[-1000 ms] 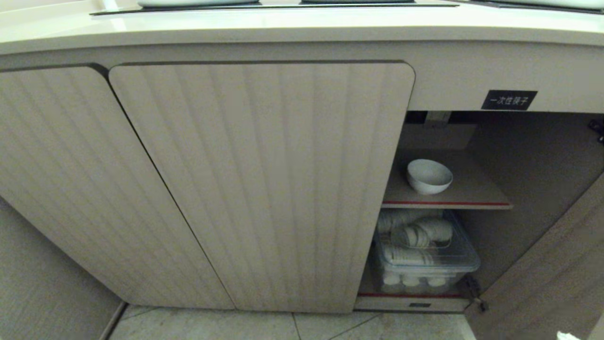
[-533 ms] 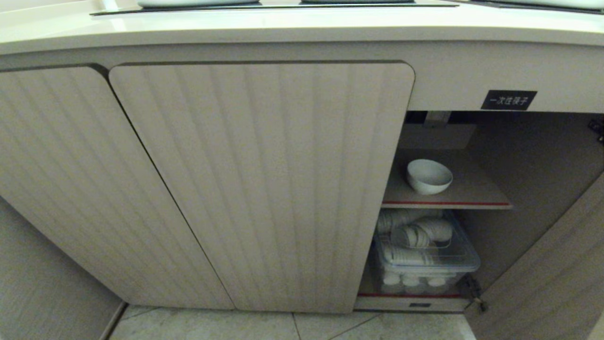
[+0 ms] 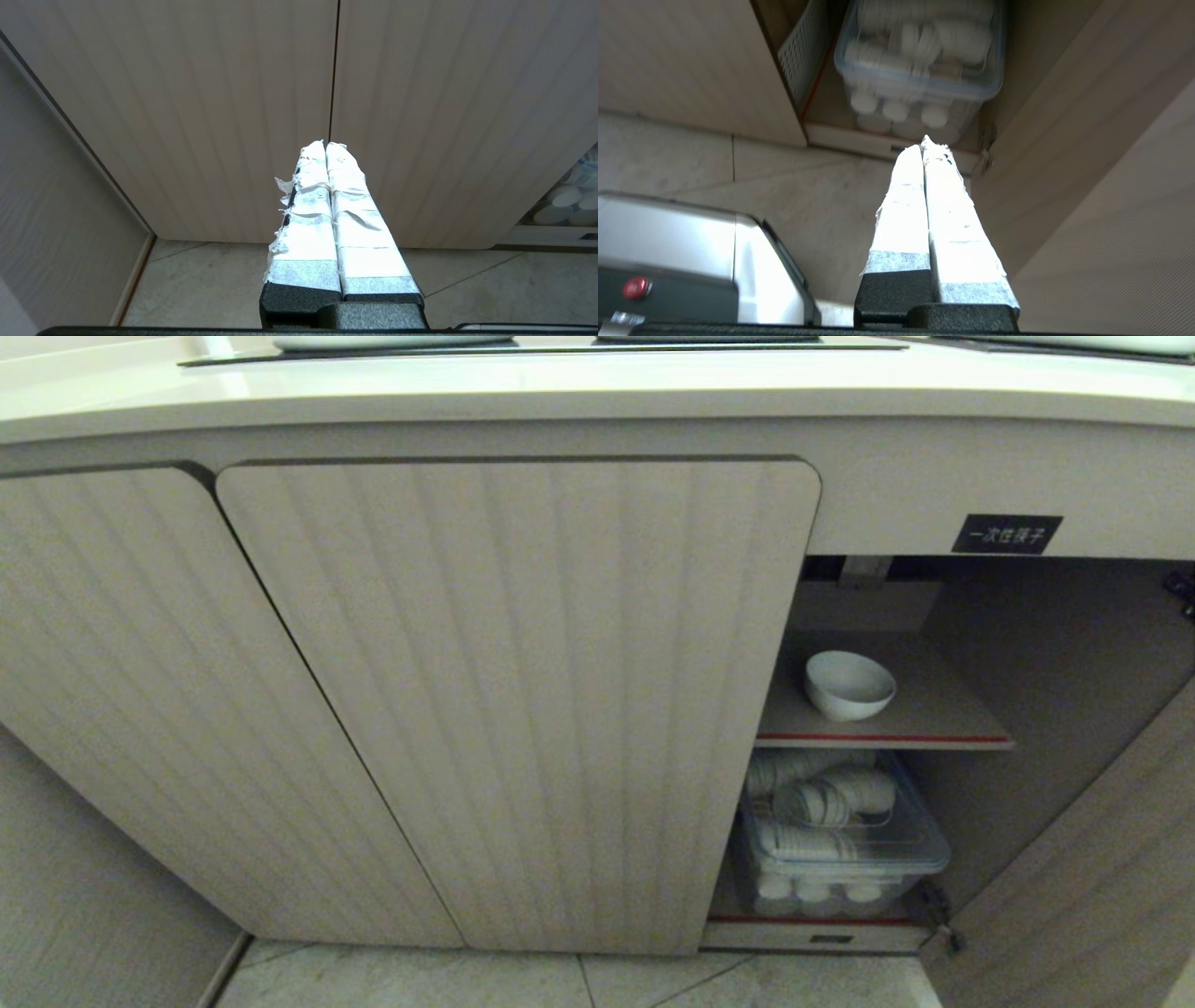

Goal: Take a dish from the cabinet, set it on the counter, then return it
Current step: Close the cabinet door

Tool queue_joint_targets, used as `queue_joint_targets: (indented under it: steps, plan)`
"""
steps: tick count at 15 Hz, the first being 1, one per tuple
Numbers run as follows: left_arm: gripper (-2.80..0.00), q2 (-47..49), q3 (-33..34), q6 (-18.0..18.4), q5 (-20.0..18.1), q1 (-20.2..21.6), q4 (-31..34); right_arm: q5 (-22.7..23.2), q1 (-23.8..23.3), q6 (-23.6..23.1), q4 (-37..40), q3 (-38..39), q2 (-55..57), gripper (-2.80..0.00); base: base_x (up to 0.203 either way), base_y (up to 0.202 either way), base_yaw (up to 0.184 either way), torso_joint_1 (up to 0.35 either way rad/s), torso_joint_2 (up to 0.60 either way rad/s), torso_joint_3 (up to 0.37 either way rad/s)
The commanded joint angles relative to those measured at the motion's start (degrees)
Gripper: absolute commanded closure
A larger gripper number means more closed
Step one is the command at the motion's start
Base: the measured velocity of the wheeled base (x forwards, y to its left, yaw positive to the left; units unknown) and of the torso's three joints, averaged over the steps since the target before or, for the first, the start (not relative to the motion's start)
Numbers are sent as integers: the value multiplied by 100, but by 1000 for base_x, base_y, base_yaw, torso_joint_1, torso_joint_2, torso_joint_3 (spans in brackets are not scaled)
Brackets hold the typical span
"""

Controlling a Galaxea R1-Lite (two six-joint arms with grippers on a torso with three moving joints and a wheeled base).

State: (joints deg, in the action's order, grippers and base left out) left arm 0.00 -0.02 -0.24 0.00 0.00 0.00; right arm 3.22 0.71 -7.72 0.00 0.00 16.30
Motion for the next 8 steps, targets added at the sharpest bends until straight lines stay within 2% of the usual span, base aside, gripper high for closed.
queue_joint_targets:
  steps: [1,8]
  plan:
    - [0,0,2,-2,0,0,0,3,-1,-3,0,0,-275,0,0,0,0,0,0,0]
    - [0,0,2,-2,0,0,0,3,-35,-2,0,0,-1296,0,0,0,0,0,0,0]
